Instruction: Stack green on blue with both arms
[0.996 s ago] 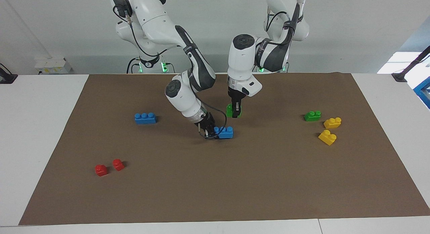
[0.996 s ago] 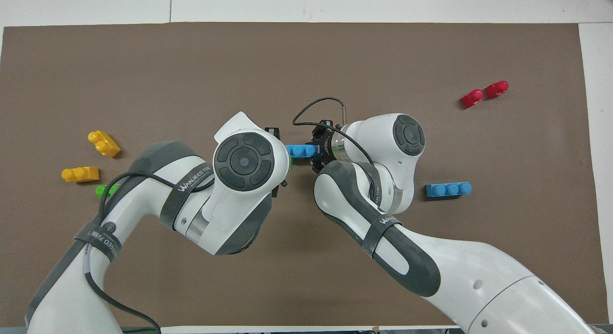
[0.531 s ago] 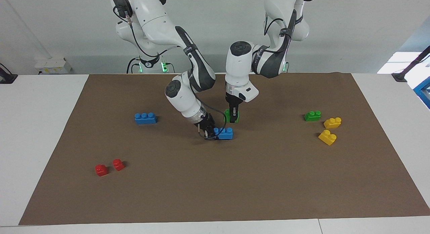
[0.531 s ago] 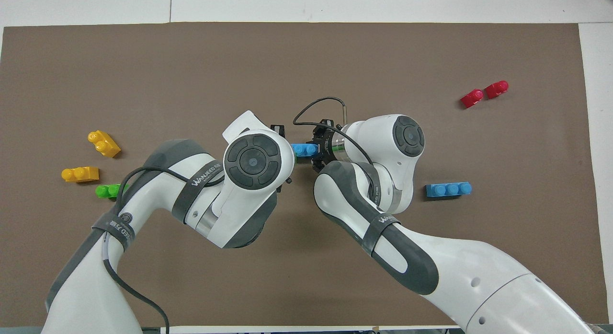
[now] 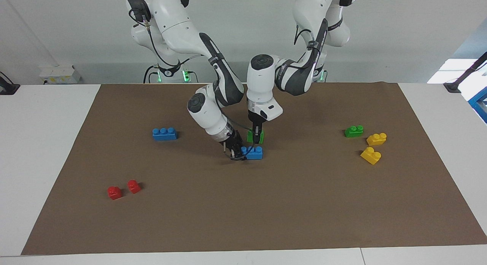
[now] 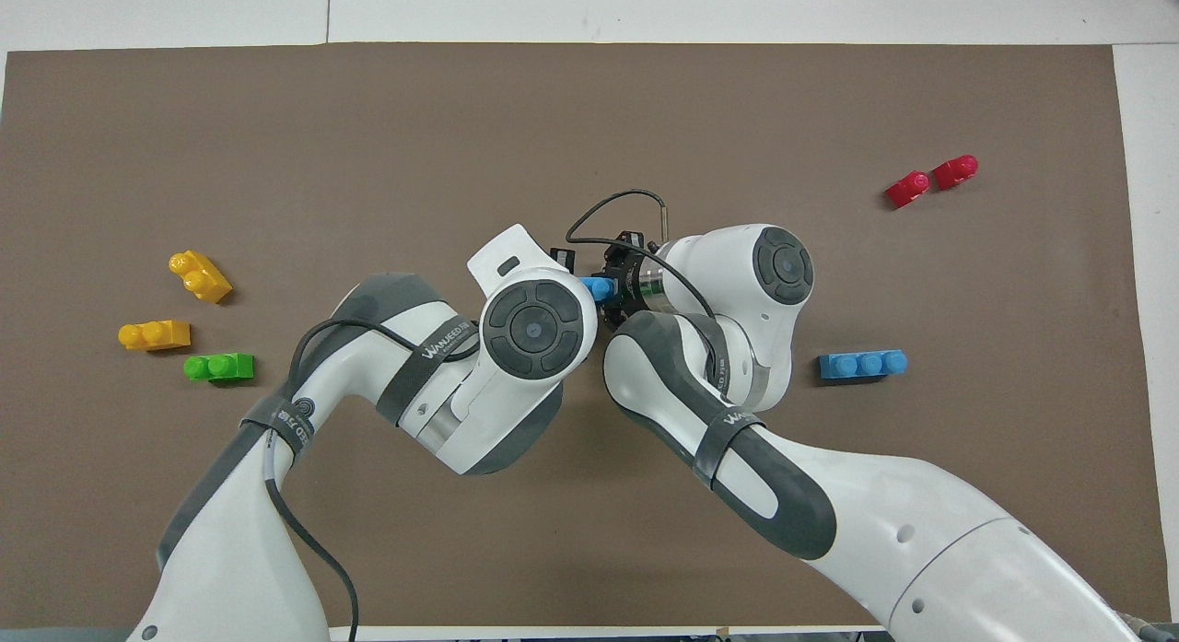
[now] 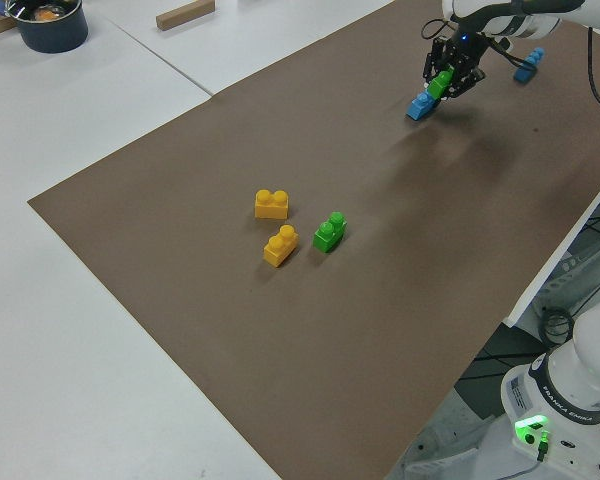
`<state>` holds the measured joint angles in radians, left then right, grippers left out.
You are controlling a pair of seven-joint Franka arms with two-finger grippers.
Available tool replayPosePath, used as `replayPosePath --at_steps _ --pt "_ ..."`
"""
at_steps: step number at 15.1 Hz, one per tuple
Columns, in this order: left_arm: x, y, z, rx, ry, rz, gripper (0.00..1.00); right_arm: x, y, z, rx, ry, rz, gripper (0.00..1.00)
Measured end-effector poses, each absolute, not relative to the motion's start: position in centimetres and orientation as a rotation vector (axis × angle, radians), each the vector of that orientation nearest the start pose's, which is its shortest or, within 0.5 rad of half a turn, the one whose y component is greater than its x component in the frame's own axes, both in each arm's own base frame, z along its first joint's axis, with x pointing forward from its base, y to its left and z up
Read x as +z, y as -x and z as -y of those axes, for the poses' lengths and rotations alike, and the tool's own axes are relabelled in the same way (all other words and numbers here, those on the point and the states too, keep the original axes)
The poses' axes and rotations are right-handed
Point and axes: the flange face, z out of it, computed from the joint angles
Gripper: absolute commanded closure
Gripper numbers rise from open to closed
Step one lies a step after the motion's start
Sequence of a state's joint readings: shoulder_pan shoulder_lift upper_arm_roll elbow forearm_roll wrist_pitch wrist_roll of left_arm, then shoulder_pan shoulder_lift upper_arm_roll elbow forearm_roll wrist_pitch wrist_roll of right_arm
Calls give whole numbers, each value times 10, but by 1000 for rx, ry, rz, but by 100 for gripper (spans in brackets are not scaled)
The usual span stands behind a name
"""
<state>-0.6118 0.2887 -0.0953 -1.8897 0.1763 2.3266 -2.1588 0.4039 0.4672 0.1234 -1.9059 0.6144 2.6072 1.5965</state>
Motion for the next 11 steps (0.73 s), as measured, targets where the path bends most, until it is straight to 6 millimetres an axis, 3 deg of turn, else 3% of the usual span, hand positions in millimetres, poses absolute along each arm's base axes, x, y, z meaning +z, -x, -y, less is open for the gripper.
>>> replayPosePath --at_steps 11 --pt "352 -492 411 -275 2605 1994 100 274 -571 -312 347 1946 -1895 100"
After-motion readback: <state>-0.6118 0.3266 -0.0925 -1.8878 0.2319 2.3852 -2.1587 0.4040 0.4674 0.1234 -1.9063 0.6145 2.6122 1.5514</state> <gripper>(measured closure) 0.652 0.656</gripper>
